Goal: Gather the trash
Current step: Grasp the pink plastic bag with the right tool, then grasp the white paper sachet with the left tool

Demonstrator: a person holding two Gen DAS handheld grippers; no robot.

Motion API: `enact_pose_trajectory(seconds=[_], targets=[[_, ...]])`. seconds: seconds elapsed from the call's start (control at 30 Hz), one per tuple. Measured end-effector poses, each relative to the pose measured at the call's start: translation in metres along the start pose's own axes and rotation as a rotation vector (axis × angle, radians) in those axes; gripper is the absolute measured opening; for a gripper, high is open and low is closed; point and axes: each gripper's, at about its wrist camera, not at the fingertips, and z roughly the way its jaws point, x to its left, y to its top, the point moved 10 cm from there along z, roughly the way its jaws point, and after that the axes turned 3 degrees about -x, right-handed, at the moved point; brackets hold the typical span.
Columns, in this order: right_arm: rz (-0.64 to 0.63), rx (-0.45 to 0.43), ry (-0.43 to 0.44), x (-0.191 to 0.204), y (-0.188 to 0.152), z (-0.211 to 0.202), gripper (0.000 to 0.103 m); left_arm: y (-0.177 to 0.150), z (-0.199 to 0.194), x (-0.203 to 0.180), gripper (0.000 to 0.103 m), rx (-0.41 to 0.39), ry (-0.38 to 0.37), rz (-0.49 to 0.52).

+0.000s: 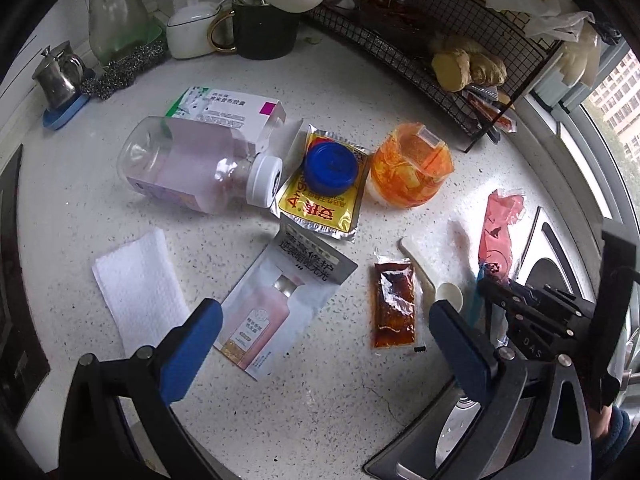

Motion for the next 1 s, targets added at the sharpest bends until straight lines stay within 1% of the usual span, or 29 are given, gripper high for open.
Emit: enact_pose_trajectory(seconds=[0.03,0.07,0.1,0.13,0.23,0.37,0.43,0.47,0.53,0.57,0.6,0.67,0.7,0.73,0.83,1.0], targets=[[0.004,-0.006,0.003,0.001,0.003,-0.001,0.009,0.001,0.003,0.002,0.095,0.006,0.008,-0.007],[0.007,-0.012,0.007,0.003,0.006,-0.003,0.008,0.002,0.008,0.004,0.087,0.018,0.017,-0.021],[0.007,-0.017,0.009,0.004,0.009,-0.003,0.008,0.003,0.013,0.006,0.080,0.029,0.026,-0.034],[0.006,-0.020,0.012,0.006,0.011,-0.004,0.007,0.003,0.019,0.008,0.078,0.040,0.033,-0.047],[0.002,-0.019,0.019,0.010,0.012,-0.006,0.007,0.005,0.032,0.011,0.076,0.057,0.048,-0.087],[-0.014,-0.010,0.024,0.015,0.014,-0.001,0.007,0.013,0.045,0.011,0.075,0.065,0.043,-0.127],[-0.011,-0.002,0.028,0.017,0.013,0.003,0.007,0.015,0.051,0.013,0.062,0.076,0.058,-0.130],[-0.008,-0.001,0.031,0.018,0.011,0.004,0.007,0.016,0.055,0.014,0.058,0.084,0.072,-0.127],[-0.006,0.000,0.034,0.019,0.011,0.005,0.007,0.015,0.060,0.016,0.041,0.099,0.101,-0.123],[-0.003,0.003,0.033,0.021,0.011,0.007,0.007,0.013,0.063,0.017,0.036,0.108,0.117,-0.117],[0.002,0.003,0.034,0.023,0.011,0.008,0.007,0.012,0.065,0.018,0.027,0.115,0.122,-0.112],[0.009,0.000,0.035,0.023,0.014,0.009,0.007,0.011,0.066,0.017,0.020,0.110,0.110,-0.096],[0.014,-0.002,0.035,0.024,0.014,0.009,0.007,0.010,0.067,0.016,0.013,0.114,0.098,-0.089],[0.019,-0.002,0.038,0.023,0.014,0.007,0.007,0.009,0.066,0.014,0.010,0.119,0.087,-0.082],[0.033,0.002,0.048,0.024,0.015,0.007,0.007,0.005,0.061,0.008,0.006,0.109,0.079,-0.043],[0.027,-0.003,0.062,0.037,0.015,0.003,0.007,-0.012,0.040,-0.010,0.004,0.084,0.039,0.035]])
